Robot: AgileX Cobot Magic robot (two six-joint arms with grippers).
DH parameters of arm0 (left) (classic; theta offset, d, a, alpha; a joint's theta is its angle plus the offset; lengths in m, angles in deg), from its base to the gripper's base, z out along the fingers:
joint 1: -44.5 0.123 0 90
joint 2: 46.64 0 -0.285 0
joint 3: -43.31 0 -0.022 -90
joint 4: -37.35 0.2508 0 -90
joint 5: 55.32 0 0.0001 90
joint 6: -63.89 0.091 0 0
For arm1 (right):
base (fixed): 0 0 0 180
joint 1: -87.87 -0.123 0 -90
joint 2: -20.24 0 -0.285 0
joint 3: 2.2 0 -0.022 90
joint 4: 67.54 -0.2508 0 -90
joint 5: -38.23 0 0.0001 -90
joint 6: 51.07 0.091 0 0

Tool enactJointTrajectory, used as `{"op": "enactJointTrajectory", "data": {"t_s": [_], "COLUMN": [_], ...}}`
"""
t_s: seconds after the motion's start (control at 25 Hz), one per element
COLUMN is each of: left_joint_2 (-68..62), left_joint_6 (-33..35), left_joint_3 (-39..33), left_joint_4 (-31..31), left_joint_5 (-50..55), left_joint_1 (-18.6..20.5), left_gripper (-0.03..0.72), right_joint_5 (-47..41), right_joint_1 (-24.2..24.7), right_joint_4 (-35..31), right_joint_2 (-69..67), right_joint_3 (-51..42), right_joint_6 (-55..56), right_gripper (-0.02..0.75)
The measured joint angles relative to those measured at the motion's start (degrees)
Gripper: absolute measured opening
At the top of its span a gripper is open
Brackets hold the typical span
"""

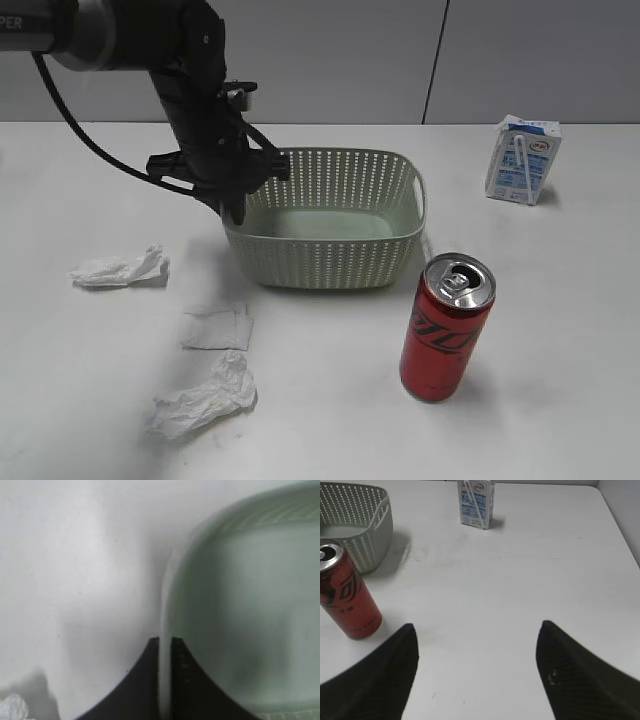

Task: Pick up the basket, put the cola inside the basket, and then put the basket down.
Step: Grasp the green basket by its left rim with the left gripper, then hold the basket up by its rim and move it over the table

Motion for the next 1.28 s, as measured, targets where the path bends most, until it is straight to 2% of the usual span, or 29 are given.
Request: {"op": "enactJointTrajectory", "data": {"t_s": [0.08, 0.36, 0.72, 0.84, 0.96, 1.12, 1.2, 1.28], "left_joint_2": [0.0, 0.7, 11.0, 15.2, 19.1, 21.7, 22.0, 22.0], "left_joint_6": [-0.2, -2.1, -3.0, -3.1, -3.2, -3.3, -3.4, -3.3], "left_joint_3": [0.0, 0.0, -1.3, -5.6, -13.7, -21.6, -23.9, -25.6], "left_joint_4": [-0.9, -5.8, -1.6, -1.0, -0.5, -0.4, -0.6, -0.6], "left_joint_5": [-0.1, 2.8, 10.5, 9.1, 6.0, 2.6, 1.5, 0.2], "left_joint_1": [0.1, 1.5, 2.4, 2.4, 2.8, 3.2, 3.2, 3.2], "left_gripper": [-0.003, -0.003, -0.003, -0.003, -0.003, -0.003, -0.003, -0.003], "right_joint_5": [0.0, 0.0, 0.1, 0.1, 0.5, -0.2, -1.9, -3.1], "right_joint_1": [0.0, 0.0, 0.0, 0.0, 0.0, 0.0, 0.0, 0.0], "right_joint_4": [0.0, 0.0, -0.1, -1.5, -3.8, -5.9, -7.5, -9.5], "right_joint_2": [0.0, 0.0, 0.0, 0.0, -0.3, -7.7, -14.1, -19.9], "right_joint_3": [0.0, 0.0, 0.0, 0.0, 1.4, 6.9, 10.9, 15.2], "right_joint_6": [0.0, 0.0, 0.0, 0.1, 0.1, -0.4, -2.1, -3.5], "right_gripper": [0.552, 0.551, 0.517, 0.513, 0.511, 0.512, 0.54, 0.604]}}
